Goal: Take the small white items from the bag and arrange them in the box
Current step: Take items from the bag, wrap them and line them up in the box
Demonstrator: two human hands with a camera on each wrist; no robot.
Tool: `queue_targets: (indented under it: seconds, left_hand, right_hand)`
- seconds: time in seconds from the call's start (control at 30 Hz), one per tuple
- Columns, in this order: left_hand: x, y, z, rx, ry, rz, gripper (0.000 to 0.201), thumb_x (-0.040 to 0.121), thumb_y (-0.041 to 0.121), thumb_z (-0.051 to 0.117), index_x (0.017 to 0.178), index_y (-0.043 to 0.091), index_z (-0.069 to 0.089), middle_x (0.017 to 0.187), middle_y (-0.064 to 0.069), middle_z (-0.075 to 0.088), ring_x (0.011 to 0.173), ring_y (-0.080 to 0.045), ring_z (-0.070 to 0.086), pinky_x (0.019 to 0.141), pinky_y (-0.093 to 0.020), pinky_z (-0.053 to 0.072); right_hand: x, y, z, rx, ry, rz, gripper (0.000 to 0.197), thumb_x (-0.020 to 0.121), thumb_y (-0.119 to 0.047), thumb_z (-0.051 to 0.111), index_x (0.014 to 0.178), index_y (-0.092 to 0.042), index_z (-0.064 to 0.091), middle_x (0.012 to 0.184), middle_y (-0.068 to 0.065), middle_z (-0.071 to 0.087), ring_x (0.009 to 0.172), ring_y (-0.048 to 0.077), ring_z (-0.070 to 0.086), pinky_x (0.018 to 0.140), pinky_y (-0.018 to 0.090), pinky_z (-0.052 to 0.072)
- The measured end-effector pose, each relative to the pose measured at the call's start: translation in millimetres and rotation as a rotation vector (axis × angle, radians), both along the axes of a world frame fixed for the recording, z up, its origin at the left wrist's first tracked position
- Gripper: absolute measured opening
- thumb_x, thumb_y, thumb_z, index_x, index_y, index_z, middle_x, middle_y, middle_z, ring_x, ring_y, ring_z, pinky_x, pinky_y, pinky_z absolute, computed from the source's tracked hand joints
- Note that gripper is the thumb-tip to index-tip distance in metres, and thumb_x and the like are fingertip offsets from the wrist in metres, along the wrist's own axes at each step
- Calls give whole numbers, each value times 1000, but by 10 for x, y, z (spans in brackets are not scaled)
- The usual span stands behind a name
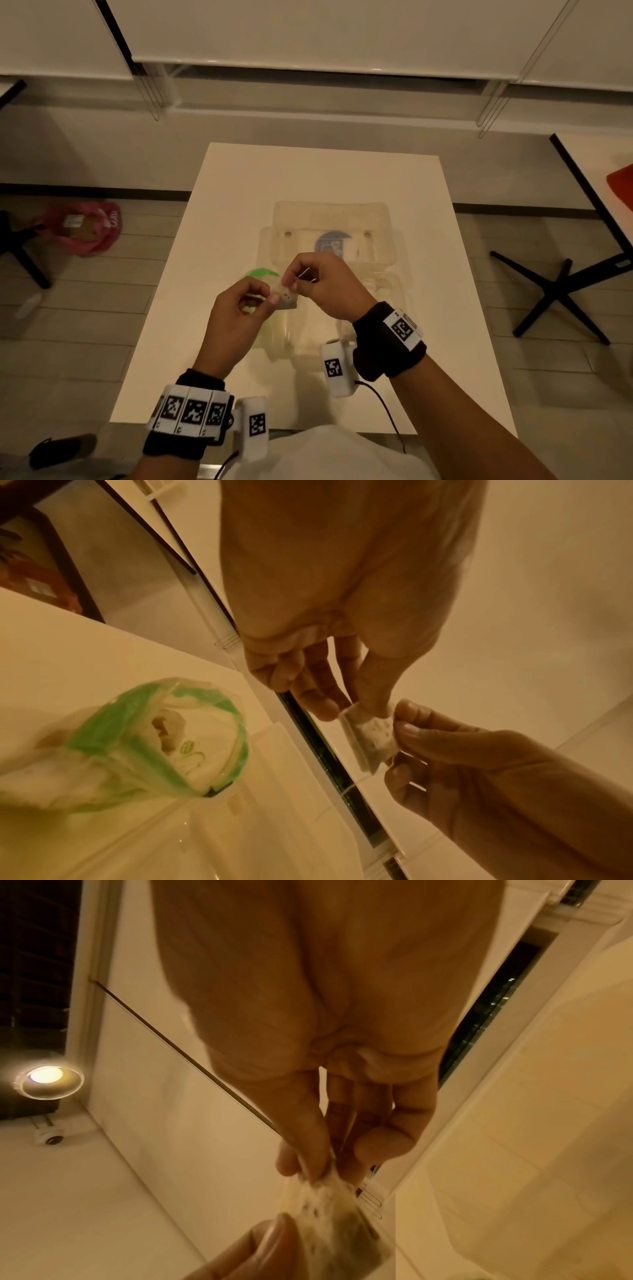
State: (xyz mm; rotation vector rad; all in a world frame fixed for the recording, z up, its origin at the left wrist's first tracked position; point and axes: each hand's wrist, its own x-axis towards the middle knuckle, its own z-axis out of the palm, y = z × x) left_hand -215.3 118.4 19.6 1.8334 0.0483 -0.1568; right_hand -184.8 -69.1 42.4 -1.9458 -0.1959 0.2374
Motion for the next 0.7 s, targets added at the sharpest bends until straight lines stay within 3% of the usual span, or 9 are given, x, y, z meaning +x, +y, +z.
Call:
queue_targets:
  seconds: [0.17,0.3,0.5,0.7]
  left_hand:
    - [-14,-97,4,-182,23,52,10,91,6,69,84,11,65,80,-2,66,75,-17,60,73,-30,51]
    - [-41,-167,27,-289,24,90,10,94,3,64,86,7,60,81,-9,63,67,-13,58,60,-13,45]
    - [-54,-217,21,-298,13,45,6,94,6,65,92,2,61,95,-22,66,76,-20,63,63,-14,48]
    - [-44,-234,28,-285,-14,47,6,93,4,66,88,6,63,97,-27,64,79,-25,63,70,-22,53]
  right_hand:
    - [-151,-75,-6,273,35,-257,17,87,8,60,96,-6,62,98,10,70,84,20,71,69,25,52]
    - [-377,-137,-41,351,102,-314,11,88,9,58,94,0,62,97,13,71,83,21,72,70,30,52]
    - [-483,-96,-103,380,152,-333,10,87,0,68,95,-5,66,96,15,72,87,35,68,70,27,54]
    - [-465,-108,-89,427,183,-332,11,84,-1,73,93,-6,69,88,3,70,76,15,62,68,23,50]
